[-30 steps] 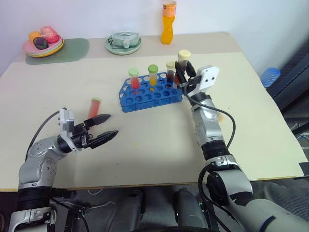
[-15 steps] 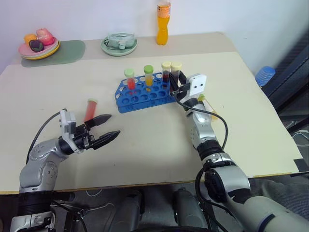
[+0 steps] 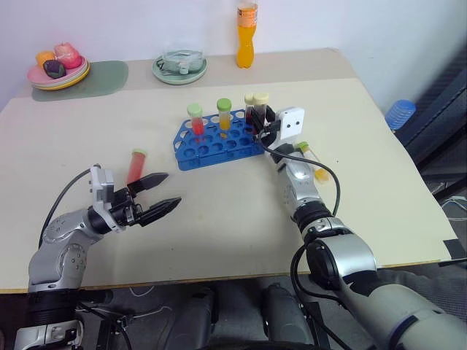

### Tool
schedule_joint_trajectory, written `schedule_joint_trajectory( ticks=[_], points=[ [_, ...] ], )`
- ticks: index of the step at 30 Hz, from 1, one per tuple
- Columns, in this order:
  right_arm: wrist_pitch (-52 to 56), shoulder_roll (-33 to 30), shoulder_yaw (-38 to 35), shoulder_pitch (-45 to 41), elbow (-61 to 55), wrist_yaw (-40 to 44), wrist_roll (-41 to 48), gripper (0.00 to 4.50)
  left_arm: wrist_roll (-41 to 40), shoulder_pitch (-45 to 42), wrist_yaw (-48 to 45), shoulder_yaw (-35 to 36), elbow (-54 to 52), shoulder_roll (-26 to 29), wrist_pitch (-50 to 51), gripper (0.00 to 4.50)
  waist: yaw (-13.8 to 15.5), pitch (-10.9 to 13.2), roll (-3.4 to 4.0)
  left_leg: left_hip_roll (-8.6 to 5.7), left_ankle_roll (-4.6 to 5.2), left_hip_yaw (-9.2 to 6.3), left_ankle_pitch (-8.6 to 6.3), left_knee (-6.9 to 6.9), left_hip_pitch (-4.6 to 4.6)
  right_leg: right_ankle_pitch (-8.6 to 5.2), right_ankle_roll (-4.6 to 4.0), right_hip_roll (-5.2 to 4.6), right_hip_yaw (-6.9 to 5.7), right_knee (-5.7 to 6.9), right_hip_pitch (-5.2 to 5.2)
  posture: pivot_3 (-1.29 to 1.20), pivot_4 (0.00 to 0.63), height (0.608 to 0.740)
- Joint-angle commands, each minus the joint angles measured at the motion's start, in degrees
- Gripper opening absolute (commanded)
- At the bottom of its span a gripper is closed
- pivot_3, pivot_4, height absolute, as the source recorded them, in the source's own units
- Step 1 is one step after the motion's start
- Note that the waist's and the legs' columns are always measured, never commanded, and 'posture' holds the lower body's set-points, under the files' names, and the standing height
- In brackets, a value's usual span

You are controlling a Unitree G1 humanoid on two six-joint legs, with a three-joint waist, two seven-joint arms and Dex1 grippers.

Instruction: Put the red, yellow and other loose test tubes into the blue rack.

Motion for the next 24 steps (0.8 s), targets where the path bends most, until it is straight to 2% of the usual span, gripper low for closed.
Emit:
schedule_joint_trajectory(
  ticks=[1,5,7,9,11,14,15,20,22,24],
  points=[
    [-1.42,0.34,-0.95,-1.12,1.63,0.06,-0.05,0.81,-1.29,-0.14,0.03,1.74,-1.56,0.71,-0.57,4.31,0.0,0.0,0.0,0.0,0.0,0.0,0.0,0.0,0.0,0.0,0.0,0.0,0.0,0.0,0.0,0.0,0.15,0.74],
    [-3.48,0.57,-1.17,0.19,2.21,0.82,-0.17,0.81,-1.39,0.18,0.14,1.8,-1.8,0.66,-0.51,4.31,0.0,0.0,0.0,0.01,-0.01,0.0,0.01,0.0,0.01,0.0,0.0,0.01,0.0,0.0,0.01,0.0,0.15,0.74],
    [-4.16,0.81,-1.83,1.17,1.76,3.72,1.24,0.81,-1.45,0.31,0.18,1.73,-1.95,0.63,-0.47,4.31,0.0,0.0,0.0,0.01,-0.01,0.0,0.01,0.0,0.01,0.0,0.0,0.01,0.0,0.0,0.0,0.0,0.15,0.74],
    [-4.97,0.81,-2.34,1.9,1.41,4.8,1.85,1.82,-1.51,0.37,0.23,1.58,-2.05,0.55,-0.44,4.31,0.0,0.0,0.0,0.01,-0.01,0.0,0.01,-0.01,0.01,0.0,0.0,0.01,0.0,-0.01,0.01,0.0,0.15,0.74],
    [-6.15,0.65,-2.19,2.52,0.87,5.21,1.37,2.64,-1.58,0.44,0.28,1.37,-2.1,0.45,-0.44,4.31,-0.02,0.0,0.0,0.01,-0.01,0.0,0.01,-0.02,0.01,0.0,0.0,0.01,0.0,-0.02,0.01,0.0,0.15,0.74],
    [-8.33,-0.32,-0.81,3.47,-0.26,3.66,-1.28,4.19,-1.53,0.37,0.22,1.01,-1.88,0.27,-0.52,4.31,-0.09,0.0,0.01,0.03,-0.02,0.01,0.01,-0.03,0.01,0.0,0.0,0.03,0.01,0.0,-0.02,0.0,0.15,0.74],
    [-8.66,-0.59,-0.54,3.76,-0.71,3.5,-1.76,4.45,-1.48,0.33,0.21,0.93,-1.78,0.22,-0.57,4.31,-0.09,0.0,0.01,0.04,-0.03,0.01,0.02,-0.03,0.01,0.0,-0.01,0.04,0.01,0.0,-0.02,0.0,0.15,0.74],
    [-7.67,-3.2,1.44,5.85,-7.71,3.62,-4.02,4.45,-1.31,-0.37,0.04,0.25,-1.12,-0.25,-0.66,4.31,0.03,0.0,0.0,0.04,-0.04,0.01,0.02,-0.03,0.01,0.01,-0.01,0.04,0.02,-0.01,-0.02,0.0,0.15,0.74],
    [-4.18,-4.79,2.43,7.94,-14.57,4.26,-4.32,4.45,-1.24,-0.48,-0.27,-0.19,-1.05,-0.51,-0.73,4.31,0.09,0.0,0.0,0.04,-0.04,0.01,0.02,-0.03,0.01,0.01,-0.01,0.04,0.02,-0.01,-0.02,0.0,0.15,0.74],
    [1.64,-7.22,3.29,11.4,-24.49,0.96,-7.9,4.45,-1.26,-0.64,-0.98,-0.68,-0.99,-0.67,-0.81,4.31,0.21,0.0,0.0,0.03,-0.04,0.02,0.02,-0.03,0.0,0.01,-0.01,0.03,0.02,-0.02,-0.02,0.0,0.15,0.74]
  ],
)
